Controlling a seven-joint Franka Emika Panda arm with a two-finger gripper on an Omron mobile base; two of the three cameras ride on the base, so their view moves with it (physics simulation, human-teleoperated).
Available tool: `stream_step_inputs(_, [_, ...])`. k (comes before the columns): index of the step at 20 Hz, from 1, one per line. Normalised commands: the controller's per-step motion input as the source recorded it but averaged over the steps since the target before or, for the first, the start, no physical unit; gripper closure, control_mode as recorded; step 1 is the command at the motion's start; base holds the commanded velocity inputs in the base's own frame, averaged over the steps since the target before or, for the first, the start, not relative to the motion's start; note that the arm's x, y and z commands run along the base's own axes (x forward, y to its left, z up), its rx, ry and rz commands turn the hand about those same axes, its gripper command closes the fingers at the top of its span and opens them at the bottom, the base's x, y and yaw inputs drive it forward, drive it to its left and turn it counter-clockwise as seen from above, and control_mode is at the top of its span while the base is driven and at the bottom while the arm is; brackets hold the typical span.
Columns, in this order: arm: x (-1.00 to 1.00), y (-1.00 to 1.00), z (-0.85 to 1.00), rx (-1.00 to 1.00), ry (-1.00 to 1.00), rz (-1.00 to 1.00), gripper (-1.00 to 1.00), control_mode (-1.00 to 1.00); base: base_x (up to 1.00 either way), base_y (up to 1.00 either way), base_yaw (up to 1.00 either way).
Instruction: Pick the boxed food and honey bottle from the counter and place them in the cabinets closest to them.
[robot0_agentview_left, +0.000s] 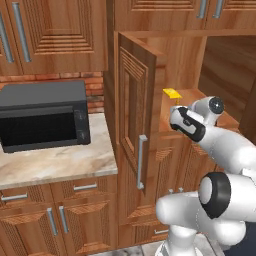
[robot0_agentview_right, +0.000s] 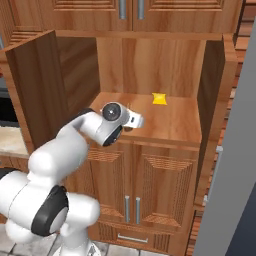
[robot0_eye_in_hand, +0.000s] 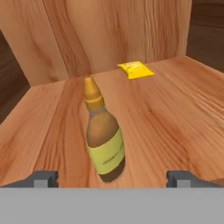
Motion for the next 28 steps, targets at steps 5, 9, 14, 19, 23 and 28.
stream_step_inputs(5, [-0.98, 0.0, -0.04, -0.05, -0.02, 0.02, -1.0, -1.0, 0.0, 0.0, 0.0])
stream_step_inputs(9, [-1.0, 0.01, 0.0, -0.03, -0.13, 0.01, -1.0, -1.0, 0.0, 0.0, 0.0])
stream_step_inputs(14, [-1.0, 0.02, 0.02, 0.0, -0.28, 0.0, -1.0, -1.0, 0.0, 0.0, 0.0])
stream_step_inputs(19, [-1.0, 0.0, 0.05, 0.0, -0.31, 0.0, -1.0, -1.0, 0.0, 0.0, 0.0])
stream_step_inputs(23, [-1.0, 0.0, 0.04, 0.0, -0.33, 0.0, -1.0, -1.0, 0.0, 0.0, 0.0])
stream_step_inputs(28, [-0.86, 0.0, 0.16, 0.0, -0.38, -0.03, -1.0, -1.0, 0.0, 0.0, 0.0])
